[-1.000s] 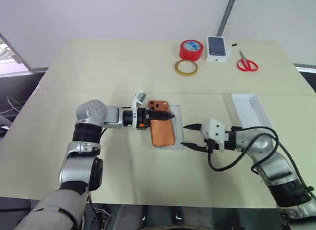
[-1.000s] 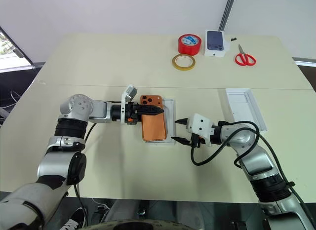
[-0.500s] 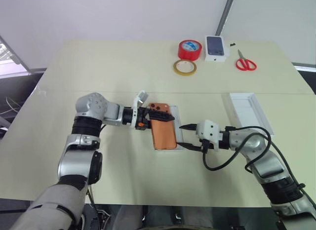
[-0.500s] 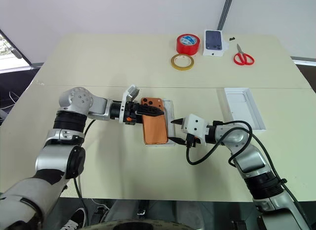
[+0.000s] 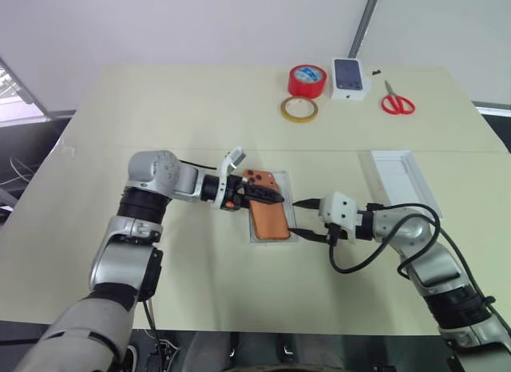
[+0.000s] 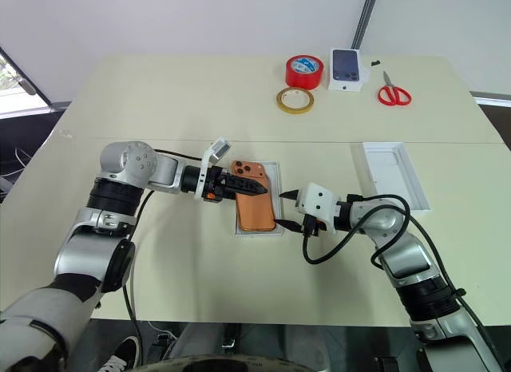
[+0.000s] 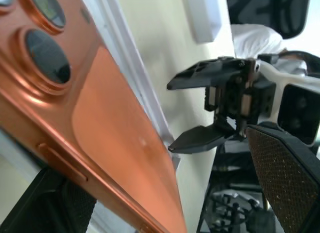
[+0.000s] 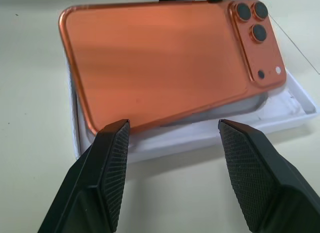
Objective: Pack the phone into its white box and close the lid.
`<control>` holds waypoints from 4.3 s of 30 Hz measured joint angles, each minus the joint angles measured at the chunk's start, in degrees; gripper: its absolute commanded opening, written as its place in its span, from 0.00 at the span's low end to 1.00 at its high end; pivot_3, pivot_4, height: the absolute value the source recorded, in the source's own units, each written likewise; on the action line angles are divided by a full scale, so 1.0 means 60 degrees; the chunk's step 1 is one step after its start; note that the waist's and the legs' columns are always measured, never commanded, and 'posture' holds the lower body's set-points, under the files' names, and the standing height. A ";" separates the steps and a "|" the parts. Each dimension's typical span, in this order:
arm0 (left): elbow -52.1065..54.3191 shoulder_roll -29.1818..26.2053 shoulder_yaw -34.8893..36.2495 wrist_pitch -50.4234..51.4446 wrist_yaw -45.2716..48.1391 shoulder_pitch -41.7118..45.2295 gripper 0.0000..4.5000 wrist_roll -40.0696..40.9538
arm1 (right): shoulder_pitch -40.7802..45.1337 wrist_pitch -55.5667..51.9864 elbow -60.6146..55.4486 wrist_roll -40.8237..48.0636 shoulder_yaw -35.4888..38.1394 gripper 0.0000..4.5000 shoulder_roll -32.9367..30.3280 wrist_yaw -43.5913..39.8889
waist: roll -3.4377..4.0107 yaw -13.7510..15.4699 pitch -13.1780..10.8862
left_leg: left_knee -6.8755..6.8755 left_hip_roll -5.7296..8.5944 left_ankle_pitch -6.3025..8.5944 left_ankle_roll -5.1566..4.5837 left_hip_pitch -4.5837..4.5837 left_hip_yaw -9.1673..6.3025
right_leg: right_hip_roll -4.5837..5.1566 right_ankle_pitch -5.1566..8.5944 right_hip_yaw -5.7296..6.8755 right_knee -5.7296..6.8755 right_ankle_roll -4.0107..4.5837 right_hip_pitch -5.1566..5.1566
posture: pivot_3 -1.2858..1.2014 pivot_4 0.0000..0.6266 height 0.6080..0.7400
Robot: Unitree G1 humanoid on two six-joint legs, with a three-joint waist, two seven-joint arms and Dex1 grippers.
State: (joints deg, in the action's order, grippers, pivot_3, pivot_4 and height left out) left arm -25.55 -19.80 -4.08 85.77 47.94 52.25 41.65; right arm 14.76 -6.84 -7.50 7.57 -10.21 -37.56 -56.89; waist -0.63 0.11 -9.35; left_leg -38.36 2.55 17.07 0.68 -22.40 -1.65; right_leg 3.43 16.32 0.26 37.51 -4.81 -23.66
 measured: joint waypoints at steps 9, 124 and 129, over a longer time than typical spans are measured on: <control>0.0150 -0.0251 -0.0863 -0.0814 0.0863 0.0001 0.99 -0.0397 | 0.0015 -0.0144 -0.0002 0.0307 0.0213 0.66 -0.0287 -0.0355 | 0.0002 0.0041 0.0001 | -0.0011 0.0000 0.0000 -0.0002 0.0001 0.0000 | 0.0000 0.0000 0.0000 0.0000 0.0000 0.0008 | 0.52 0.24 1.00; 0.1319 0.1059 -0.1023 -1.0412 0.2209 -0.1726 0.97 -0.4723 | 0.0196 -0.1958 0.2063 0.0475 0.3728 0.97 -0.1820 0.1516 | 0.0041 0.0072 0.0018 | -0.0120 -0.0004 0.0041 -0.0072 -0.0007 0.0013 | 0.0008 0.0009 -0.0009 0.0005 -0.0017 0.0050 | 0.52 0.24 1.00; 0.1602 0.0327 -0.0925 -1.1997 0.2989 -0.2446 0.99 -0.4633 | -0.0129 -0.3805 0.1289 0.0359 0.3841 0.99 -0.1333 0.3168 | 0.0045 0.0127 0.0019 | -0.0128 -0.0002 0.0050 -0.0085 -0.0018 0.0013 | 0.0015 0.0009 -0.0010 0.0000 -0.0016 0.0049 | 0.52 0.24 1.00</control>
State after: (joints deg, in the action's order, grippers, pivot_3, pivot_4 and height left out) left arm -15.94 -17.84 -9.63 13.79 65.87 37.58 13.85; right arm 13.98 -29.67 0.23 9.72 12.84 -45.56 -37.88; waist -0.36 0.87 -9.24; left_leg -39.13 2.54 17.37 0.17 -22.51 -1.57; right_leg 3.51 16.38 0.20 37.51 -4.91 -23.36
